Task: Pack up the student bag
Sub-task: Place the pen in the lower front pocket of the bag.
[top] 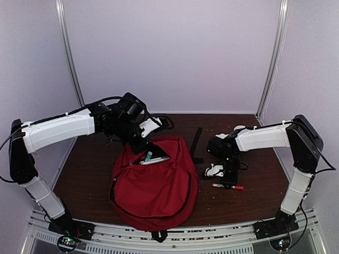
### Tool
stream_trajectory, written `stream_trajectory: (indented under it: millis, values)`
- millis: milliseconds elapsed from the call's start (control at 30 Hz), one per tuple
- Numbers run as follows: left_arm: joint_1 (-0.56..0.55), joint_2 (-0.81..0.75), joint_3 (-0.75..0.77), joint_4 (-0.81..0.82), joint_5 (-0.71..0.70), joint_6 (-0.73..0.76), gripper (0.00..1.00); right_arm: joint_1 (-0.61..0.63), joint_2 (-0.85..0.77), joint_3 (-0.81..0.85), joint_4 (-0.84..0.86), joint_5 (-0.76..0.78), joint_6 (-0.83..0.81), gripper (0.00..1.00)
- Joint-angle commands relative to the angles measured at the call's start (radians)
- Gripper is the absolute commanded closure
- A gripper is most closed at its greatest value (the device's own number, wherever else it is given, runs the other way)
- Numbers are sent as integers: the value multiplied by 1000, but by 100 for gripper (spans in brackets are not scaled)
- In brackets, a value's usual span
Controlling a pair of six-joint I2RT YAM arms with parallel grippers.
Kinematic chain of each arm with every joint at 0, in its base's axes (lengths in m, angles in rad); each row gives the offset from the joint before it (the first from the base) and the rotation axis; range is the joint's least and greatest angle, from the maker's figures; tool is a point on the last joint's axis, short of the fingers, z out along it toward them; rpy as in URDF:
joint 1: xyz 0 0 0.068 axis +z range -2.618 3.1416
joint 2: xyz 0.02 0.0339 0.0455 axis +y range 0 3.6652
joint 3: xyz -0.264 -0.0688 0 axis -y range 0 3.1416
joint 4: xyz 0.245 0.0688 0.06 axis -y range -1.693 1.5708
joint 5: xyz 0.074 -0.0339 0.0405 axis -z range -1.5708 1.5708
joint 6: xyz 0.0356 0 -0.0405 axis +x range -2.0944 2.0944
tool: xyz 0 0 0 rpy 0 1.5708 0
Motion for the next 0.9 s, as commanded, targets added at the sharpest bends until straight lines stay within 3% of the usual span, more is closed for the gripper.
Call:
stream_trajectory:
  millis: [0, 300, 500, 867]
  values:
    - [-1, -21, 29, 24, 7, -2, 100, 0, -15, -10, 9, -15, 13, 89]
    - [-1, -8, 33, 24, 14, -3, 100, 29, -165, 131, -72, 36, -17, 91]
    - [-1, -15, 31, 25, 23, -4, 100, 135, -222, 244, -94, 65, -77, 92]
    - [-1, -8, 31, 25, 42, -8, 100, 403, -66, 630, -143, 120, -196, 92]
